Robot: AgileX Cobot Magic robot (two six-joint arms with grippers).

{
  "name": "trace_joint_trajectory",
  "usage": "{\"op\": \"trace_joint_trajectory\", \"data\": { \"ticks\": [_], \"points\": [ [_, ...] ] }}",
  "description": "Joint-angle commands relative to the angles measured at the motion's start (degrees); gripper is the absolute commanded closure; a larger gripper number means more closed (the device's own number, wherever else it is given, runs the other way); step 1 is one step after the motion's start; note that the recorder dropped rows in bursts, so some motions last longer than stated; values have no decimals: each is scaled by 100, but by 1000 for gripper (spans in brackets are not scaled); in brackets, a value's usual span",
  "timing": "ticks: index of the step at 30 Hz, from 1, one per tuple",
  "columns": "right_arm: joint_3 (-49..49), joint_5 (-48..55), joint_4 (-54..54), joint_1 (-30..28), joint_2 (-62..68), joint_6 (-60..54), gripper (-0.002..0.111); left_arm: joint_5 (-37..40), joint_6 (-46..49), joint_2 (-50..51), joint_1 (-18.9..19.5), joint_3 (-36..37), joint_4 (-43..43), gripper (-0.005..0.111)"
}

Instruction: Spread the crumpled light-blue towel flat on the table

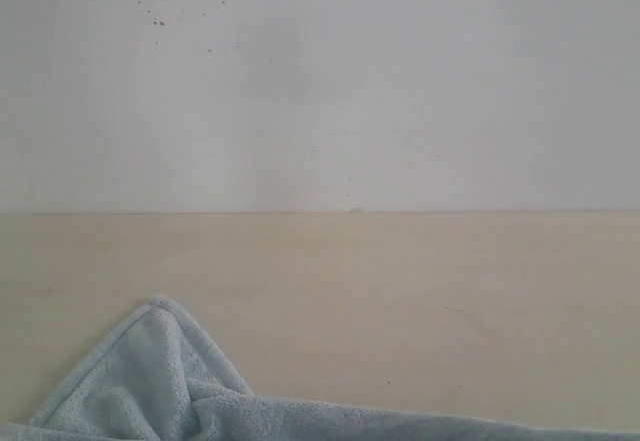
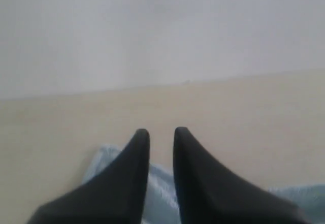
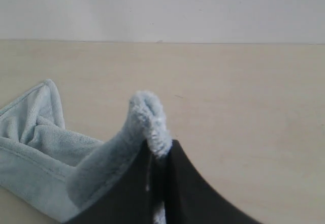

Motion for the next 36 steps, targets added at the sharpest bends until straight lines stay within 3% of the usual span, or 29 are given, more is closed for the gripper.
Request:
{"op": "trace_joint_trajectory", "data": {
  "ticks": [1, 4, 12, 19, 36],
  "points": [
    [-29, -6, 154, 2, -38, -72, 108, -181, -417, 1046, -20, 167, -17, 68],
    [-29, -6, 179, 2, -38, -72, 108, -209, -471, 1801, -8, 167, -17, 58],
    [-29, -6, 190, 2, -38, -151, 108, -473, -652, 3304, -8, 167, -17, 58],
    [-29, -6, 190, 2, -38, -260, 108, -884, -814, 3707, -8, 167, -17, 58],
    [-29, -194, 198, 2, -38, -374, 108, -980, -812, 4864, -8, -300, 133, 58]
  ]
}}
